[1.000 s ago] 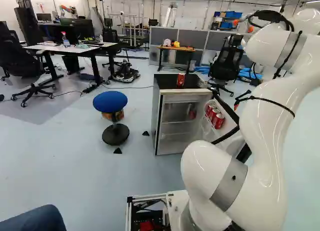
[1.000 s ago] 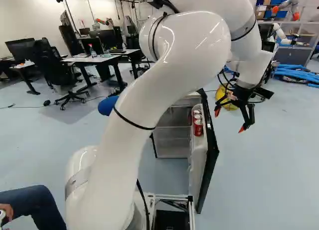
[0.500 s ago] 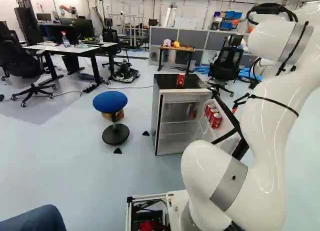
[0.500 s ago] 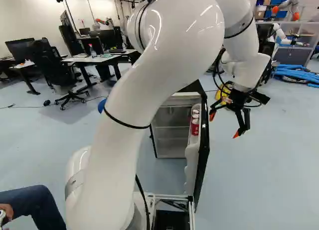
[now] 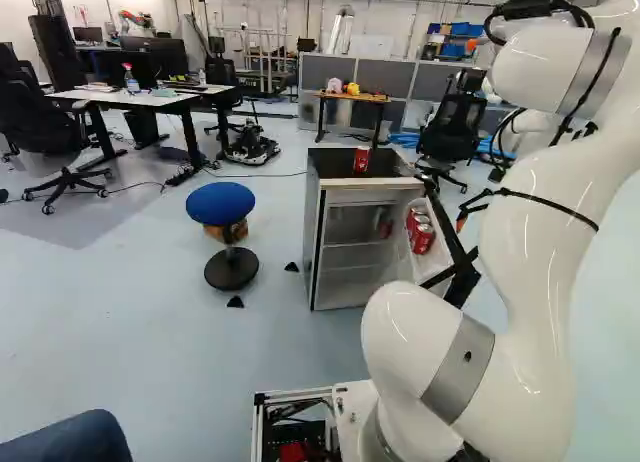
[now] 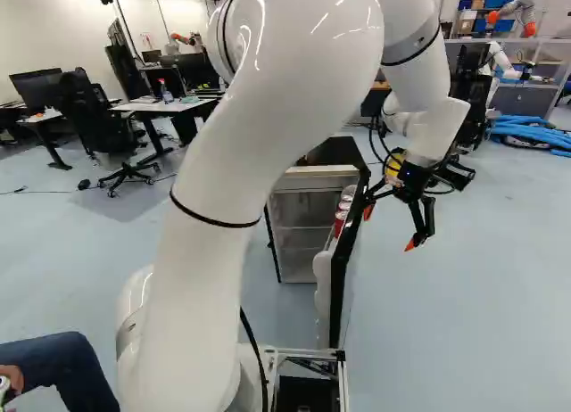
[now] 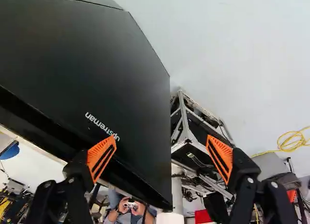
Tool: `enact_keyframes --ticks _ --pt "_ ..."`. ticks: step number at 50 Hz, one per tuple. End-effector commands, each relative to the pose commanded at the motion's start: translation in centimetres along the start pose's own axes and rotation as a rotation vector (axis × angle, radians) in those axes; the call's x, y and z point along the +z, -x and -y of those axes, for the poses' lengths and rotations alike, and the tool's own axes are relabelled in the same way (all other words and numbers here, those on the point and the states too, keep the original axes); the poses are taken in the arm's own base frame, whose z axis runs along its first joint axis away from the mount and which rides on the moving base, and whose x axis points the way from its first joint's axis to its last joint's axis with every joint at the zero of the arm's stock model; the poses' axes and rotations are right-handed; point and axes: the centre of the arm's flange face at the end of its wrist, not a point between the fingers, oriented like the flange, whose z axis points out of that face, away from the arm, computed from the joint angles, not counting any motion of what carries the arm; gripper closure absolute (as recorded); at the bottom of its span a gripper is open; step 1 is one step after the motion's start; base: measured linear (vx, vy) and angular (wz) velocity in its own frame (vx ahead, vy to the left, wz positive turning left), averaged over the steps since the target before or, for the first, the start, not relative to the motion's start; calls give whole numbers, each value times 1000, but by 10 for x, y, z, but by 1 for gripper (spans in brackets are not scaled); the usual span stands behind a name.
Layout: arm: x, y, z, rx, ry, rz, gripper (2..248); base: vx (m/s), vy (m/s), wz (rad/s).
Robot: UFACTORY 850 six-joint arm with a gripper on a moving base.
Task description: Grab a drink from the fridge
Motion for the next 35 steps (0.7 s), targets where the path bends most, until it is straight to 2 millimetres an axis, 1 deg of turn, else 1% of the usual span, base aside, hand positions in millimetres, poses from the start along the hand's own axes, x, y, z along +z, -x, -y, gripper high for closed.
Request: enact_keyframes --ticks 18,35 --pt "10 21 15 -25 9 30 3 0 0 0" --pt "19 38 37 -64 23 54 3 0 0 0"
